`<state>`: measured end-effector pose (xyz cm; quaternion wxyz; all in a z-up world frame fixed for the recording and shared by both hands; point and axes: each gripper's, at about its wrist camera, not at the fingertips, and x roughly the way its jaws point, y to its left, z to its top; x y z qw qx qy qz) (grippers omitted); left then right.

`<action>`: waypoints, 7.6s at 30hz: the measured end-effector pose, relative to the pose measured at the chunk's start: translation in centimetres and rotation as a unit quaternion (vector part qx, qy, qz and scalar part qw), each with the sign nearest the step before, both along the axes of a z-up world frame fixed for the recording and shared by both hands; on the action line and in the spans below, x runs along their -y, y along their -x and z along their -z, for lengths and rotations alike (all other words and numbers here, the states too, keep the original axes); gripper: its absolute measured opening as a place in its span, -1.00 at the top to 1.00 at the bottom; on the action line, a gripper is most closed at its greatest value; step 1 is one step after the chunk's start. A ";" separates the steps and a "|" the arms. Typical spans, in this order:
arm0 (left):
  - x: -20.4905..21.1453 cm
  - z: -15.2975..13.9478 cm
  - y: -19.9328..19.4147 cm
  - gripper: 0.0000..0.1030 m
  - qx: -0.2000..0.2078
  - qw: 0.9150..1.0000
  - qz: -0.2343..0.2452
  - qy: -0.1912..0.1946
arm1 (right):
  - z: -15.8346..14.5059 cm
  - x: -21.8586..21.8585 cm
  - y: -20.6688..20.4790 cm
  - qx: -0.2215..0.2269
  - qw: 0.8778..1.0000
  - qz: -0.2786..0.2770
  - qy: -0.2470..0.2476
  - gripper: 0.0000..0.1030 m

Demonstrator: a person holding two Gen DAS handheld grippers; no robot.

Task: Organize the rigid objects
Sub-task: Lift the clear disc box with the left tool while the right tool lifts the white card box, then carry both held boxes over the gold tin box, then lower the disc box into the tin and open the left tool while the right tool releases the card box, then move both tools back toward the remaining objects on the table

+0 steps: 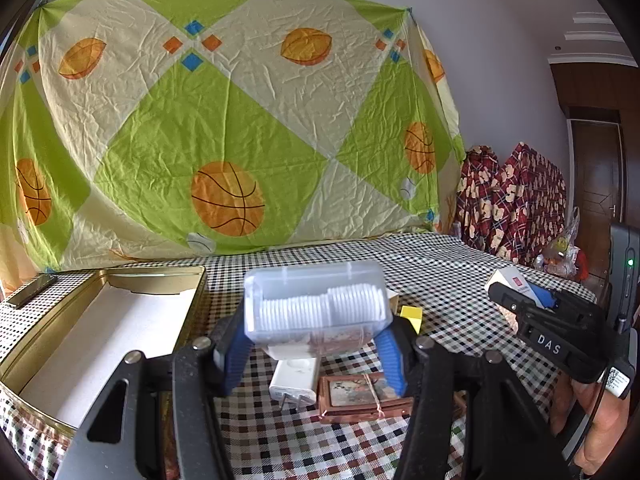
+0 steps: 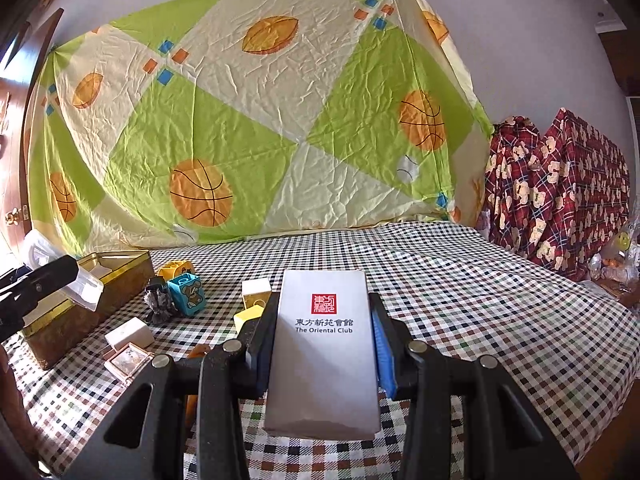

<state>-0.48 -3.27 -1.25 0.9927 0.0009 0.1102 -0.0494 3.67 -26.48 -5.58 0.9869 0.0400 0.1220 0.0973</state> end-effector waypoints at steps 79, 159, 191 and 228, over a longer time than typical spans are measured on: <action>-11.4 0.4 3.7 -0.06 0.026 0.993 -0.104 0.057 | -2.0 -18.7 4.9 0.040 0.978 -0.191 0.076 0.16; -22.3 -0.6 -3.8 -0.06 -0.155 0.975 -0.125 0.100 | -6.4 -29.3 -2.1 -0.045 0.950 -0.297 0.092 0.16; -24.0 0.3 -11.8 -0.20 -0.299 0.945 -0.130 0.019 | -3.4 -35.5 -11.5 -0.168 0.939 -0.272 0.130 0.11; -8.6 -1.0 -0.8 -0.99 -0.150 0.987 -0.044 0.038 | 0.5 4.2 -19.1 -0.269 0.961 0.054 0.030 -0.70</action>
